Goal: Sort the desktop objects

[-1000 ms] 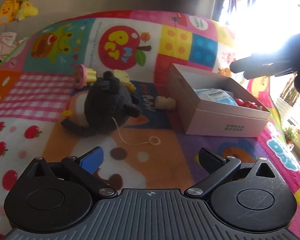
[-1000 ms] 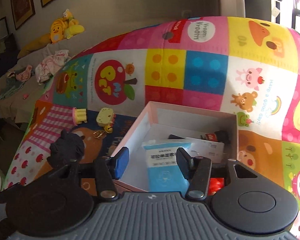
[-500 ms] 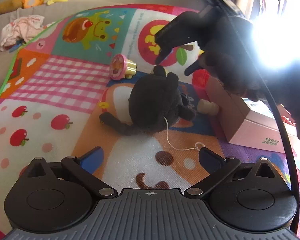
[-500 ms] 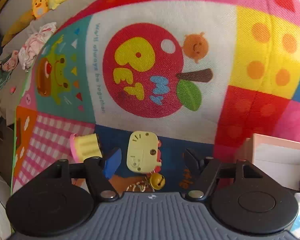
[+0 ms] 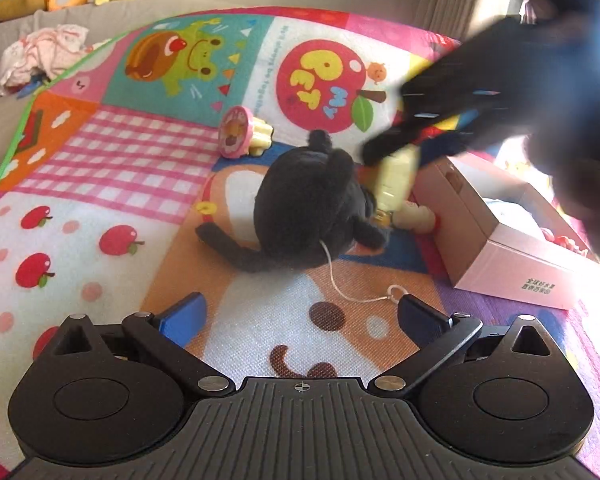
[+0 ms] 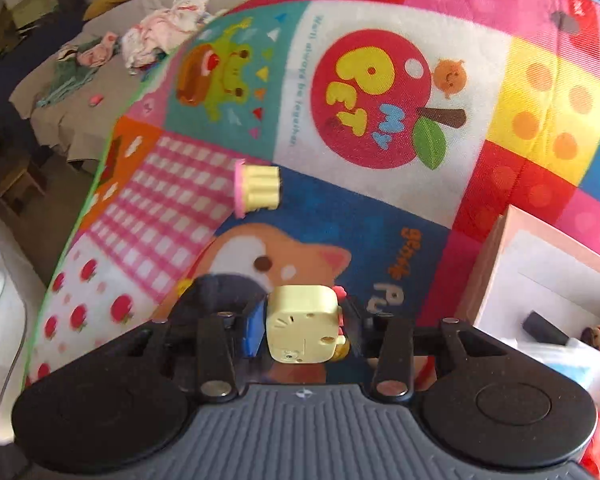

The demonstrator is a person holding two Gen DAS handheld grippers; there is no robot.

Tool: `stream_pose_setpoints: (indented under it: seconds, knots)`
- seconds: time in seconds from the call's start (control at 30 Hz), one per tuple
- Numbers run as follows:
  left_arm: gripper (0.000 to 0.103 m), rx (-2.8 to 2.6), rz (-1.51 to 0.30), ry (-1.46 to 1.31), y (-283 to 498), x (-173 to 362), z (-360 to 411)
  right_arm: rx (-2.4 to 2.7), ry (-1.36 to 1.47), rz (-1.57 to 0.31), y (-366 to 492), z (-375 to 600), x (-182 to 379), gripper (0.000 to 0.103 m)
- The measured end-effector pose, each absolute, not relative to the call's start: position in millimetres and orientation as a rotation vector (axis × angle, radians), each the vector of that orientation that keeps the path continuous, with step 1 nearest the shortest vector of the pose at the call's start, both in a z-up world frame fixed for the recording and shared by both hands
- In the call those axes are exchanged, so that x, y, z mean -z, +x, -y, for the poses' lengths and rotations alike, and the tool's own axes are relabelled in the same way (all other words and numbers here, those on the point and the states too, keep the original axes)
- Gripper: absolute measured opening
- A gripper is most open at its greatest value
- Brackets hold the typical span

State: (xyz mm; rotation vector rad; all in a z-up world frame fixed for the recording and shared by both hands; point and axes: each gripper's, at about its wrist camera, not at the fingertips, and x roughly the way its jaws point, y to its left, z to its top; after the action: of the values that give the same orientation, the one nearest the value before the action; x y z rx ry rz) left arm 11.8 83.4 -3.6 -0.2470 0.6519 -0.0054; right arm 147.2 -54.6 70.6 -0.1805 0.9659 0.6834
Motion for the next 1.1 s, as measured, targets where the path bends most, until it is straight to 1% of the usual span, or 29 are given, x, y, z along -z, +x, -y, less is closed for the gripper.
stream_pose_setpoints:
  seconds: [0.13, 0.2, 0.3, 0.4, 0.53, 0.7, 0.83, 0.87, 0.93, 0.97, 1.0, 1.07, 1.1]
  knots:
    - [0.103, -0.001, -0.658, -0.233, 12.9, 3.9, -80.9, -0.724, -0.261, -0.959, 104.0, 89.9, -88.9, 0.039]
    - [0.103, -0.007, -0.662, -0.221, 13.4, 4.2, -79.0, -0.715, -0.270, -0.970, 98.5, 100.8, -93.3, 0.039]
    - [0.103, -0.019, -0.670, -0.193, 14.2, 4.3, -73.4, -0.675, -0.252, -0.932, 104.7, 107.0, -95.3, 0.040]
    - [0.103, -0.014, -0.673, -0.181, 13.3, 4.5, -68.4, -0.640, -0.302, -0.866, 115.3, 94.5, -92.9, 0.040]
    - [0.103, 0.000, -0.668, -0.170, 11.5, 4.5, -64.8, -0.614, -0.546, -0.785, 131.6, 48.0, -72.0, 0.040]
    - [0.103, 0.010, -0.662, -0.217, 11.4, 5.0, -72.2, -0.547, -0.641, -0.940, 175.4, 10.5, -32.5, 0.040]
    - [0.103, 0.018, -0.656, -0.236, 10.0, 4.7, -75.1, -0.485, -0.719, -0.963, 184.4, 3.1, -9.7, 0.040]
    - [0.103, 0.021, -0.654, -0.242, 9.8, 4.8, -76.0, -0.488, -0.726, -0.970, 184.1, 3.7, -7.5, 0.036]
    - [0.103, 0.024, -0.653, -0.249, 10.0, 4.8, -77.1, -0.509, -0.730, -0.961, 176.6, 6.3, -7.0, 0.034]
    - [0.103, 0.025, -0.652, -0.251, 9.7, 4.8, -77.3, -0.525, -0.731, -0.959, 171.5, 7.5, -8.2, 0.031]
    - [0.103, 0.025, -0.652, -0.252, 9.8, 4.7, -77.3, -0.545, -0.719, -0.958, 165.7, 9.1, -10.5, 0.026]
    - [0.103, 0.025, -0.652, -0.252, 9.9, 4.6, -77.4, -0.585, -0.696, -0.965, 147.7, 12.7, -17.6, 0.019]
    - [0.103, 0.025, -0.652, -0.252, 10.0, 4.7, -77.5, -0.618, -0.690, -0.960, 136.5, 15.4, -21.6, 0.019]
